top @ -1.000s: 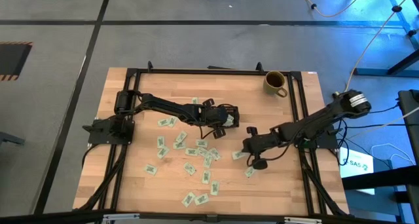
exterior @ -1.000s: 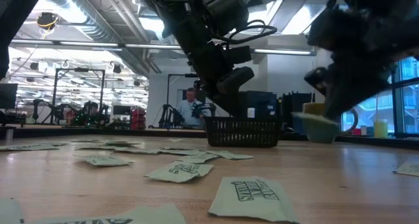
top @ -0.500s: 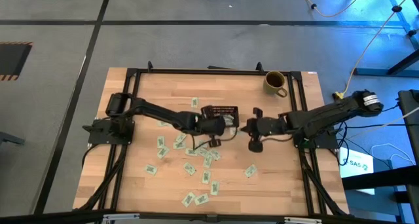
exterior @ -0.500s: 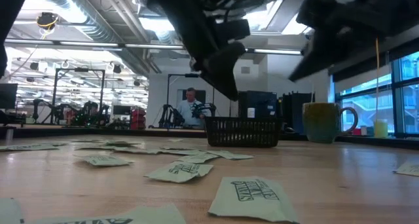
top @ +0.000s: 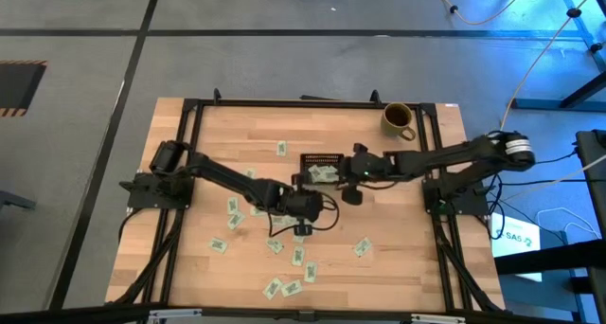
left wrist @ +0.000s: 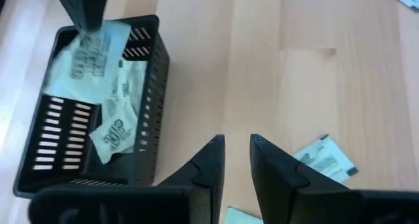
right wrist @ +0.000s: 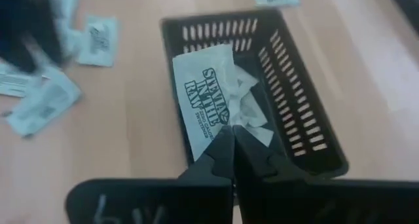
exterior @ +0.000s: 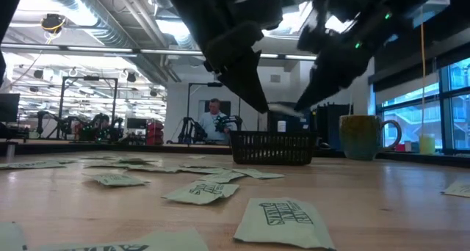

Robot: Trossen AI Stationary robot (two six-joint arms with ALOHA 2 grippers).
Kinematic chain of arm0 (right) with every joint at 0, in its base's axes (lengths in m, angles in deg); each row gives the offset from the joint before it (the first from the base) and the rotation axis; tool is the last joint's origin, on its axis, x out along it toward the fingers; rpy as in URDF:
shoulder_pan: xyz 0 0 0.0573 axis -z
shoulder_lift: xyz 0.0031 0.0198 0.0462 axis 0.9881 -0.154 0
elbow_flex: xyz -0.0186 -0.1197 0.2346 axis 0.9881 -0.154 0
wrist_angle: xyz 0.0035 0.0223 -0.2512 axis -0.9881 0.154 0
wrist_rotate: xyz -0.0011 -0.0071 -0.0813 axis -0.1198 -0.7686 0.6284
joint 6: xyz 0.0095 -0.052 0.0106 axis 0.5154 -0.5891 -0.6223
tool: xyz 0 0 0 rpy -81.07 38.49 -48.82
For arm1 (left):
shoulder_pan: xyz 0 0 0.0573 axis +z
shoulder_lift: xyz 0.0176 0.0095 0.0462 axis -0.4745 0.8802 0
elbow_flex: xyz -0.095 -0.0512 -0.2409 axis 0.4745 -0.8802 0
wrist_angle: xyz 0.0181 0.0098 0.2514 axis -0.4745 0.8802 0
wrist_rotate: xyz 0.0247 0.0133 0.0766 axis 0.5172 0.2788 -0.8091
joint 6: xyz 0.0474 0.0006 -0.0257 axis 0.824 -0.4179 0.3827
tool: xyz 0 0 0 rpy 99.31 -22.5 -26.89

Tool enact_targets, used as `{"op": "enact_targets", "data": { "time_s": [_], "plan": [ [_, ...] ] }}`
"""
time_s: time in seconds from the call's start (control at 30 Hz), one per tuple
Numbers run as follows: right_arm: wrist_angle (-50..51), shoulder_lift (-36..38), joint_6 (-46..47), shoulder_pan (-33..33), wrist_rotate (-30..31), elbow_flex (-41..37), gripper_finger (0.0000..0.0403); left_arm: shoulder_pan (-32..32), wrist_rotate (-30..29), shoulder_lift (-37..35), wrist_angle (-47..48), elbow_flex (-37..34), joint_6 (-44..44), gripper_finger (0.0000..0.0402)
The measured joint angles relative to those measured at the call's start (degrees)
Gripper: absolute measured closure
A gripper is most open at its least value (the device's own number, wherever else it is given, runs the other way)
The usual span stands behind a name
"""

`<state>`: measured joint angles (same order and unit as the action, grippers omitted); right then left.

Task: Pick and place Stevia / Truvia into bins
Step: Put the stevia packet into the black basket

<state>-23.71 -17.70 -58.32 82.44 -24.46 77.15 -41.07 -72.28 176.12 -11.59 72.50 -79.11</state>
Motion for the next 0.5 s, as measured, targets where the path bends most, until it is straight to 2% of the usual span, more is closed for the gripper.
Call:
{"op": "enact_targets", "data": {
  "time_s": [0.2,0.5],
  "plan": [
    [-1.7,-5.1,0.0,2.4,0.0,0.0,0.0403,-1.3,0.0,0.0,0.2,0.0,-0.2,0.0338],
    [-3.0,-6.2,0.0,3.3,0.0,0.0,0.0388,-2.2,0.1,0.4,0.3,0.0,-1.3,0.0338]
  ]
}}
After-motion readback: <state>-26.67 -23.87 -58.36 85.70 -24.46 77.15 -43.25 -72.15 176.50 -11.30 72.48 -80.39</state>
